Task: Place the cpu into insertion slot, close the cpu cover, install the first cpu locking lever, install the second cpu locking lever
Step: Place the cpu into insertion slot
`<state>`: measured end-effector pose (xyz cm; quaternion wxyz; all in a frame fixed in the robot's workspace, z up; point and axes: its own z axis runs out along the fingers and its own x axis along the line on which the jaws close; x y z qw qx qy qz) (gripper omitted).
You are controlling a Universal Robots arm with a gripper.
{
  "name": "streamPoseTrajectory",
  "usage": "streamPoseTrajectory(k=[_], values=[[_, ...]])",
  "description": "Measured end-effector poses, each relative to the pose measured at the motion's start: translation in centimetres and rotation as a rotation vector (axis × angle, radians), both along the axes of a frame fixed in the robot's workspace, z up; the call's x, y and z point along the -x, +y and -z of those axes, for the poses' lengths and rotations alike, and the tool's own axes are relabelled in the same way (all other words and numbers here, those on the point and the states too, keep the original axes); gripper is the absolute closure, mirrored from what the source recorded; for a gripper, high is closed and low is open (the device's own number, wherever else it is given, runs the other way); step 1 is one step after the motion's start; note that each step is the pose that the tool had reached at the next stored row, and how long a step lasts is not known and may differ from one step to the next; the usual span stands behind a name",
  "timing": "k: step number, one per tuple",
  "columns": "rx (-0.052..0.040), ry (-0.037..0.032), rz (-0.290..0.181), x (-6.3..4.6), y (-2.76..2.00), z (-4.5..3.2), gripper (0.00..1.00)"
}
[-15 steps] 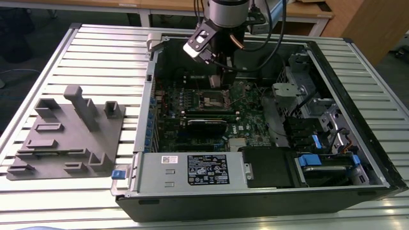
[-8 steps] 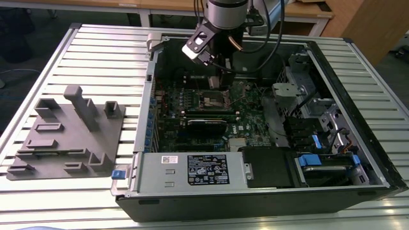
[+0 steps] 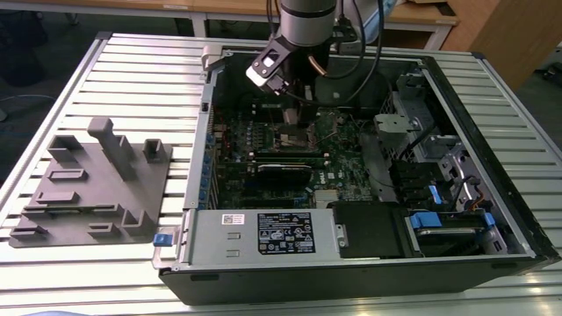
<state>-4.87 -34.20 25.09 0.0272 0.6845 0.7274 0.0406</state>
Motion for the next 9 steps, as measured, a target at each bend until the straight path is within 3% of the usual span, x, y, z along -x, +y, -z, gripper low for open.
streamPoseTrajectory(k=[9], values=[[0.0001,0.0001,0.028,0.02,-0.04,1.01,0.46]])
